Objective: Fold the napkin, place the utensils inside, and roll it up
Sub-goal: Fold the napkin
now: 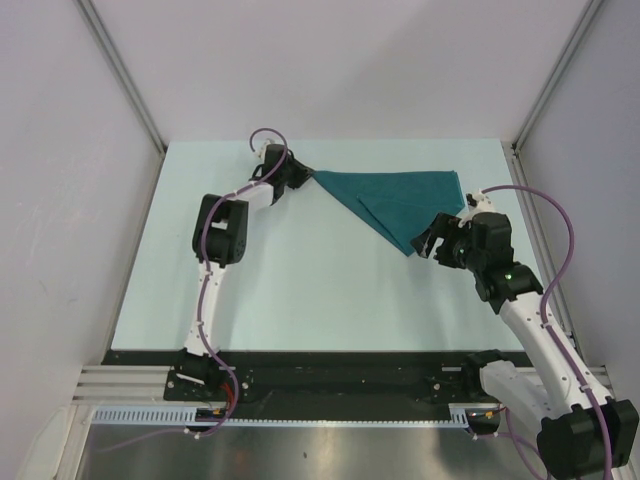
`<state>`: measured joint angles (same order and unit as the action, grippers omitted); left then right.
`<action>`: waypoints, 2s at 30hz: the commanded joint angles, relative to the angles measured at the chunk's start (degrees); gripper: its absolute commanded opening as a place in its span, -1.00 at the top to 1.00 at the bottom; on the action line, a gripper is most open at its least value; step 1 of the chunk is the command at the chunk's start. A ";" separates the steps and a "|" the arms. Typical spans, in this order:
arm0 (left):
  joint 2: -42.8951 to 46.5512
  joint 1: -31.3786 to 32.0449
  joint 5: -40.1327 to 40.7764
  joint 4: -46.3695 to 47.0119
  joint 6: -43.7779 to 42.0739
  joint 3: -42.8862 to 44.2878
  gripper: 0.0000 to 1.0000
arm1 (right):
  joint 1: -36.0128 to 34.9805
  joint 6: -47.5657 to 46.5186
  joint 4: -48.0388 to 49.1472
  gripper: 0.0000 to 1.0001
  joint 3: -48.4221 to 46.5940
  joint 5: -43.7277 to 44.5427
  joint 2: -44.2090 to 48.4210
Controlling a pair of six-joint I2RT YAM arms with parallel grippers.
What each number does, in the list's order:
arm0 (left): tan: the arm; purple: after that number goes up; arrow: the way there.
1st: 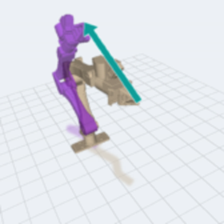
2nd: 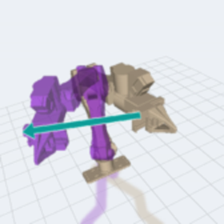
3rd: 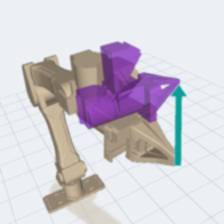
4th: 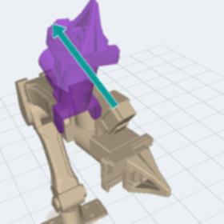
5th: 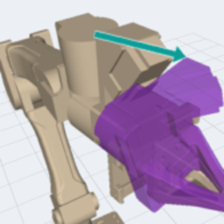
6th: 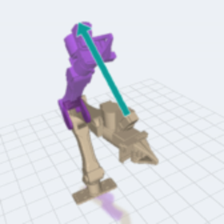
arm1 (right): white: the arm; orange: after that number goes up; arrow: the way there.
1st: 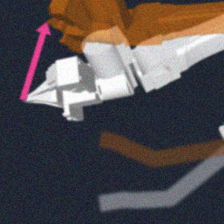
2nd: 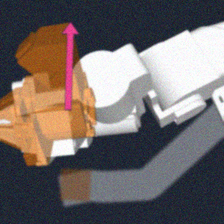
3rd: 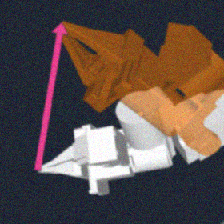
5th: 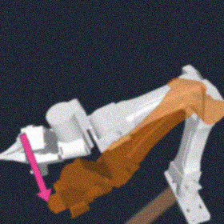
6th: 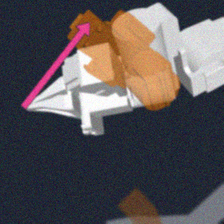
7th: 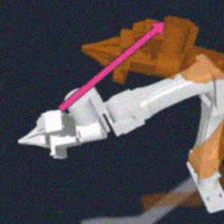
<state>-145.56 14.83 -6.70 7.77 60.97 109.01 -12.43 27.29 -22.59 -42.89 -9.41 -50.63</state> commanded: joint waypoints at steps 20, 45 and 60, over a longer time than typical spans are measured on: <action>2.03 1.95 -14.83 15.69 -13.33 3.67 1.00 | 0.38 -1.54 0.70 -0.60 -0.26 0.97 -1.05; 10.38 21.47 -35.14 26.34 -29.49 -13.56 1.00 | 0.38 -0.84 -0.61 -0.61 3.34 2.82 3.34; 9.94 24.72 -31.27 21.23 -35.57 -17.08 1.00 | 0.30 1.80 0.88 -0.60 6.07 1.32 4.49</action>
<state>-138.96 38.57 -39.03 28.05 27.33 91.61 -12.19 27.90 -23.05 -37.04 -7.64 -46.63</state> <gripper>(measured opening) 0.006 0.800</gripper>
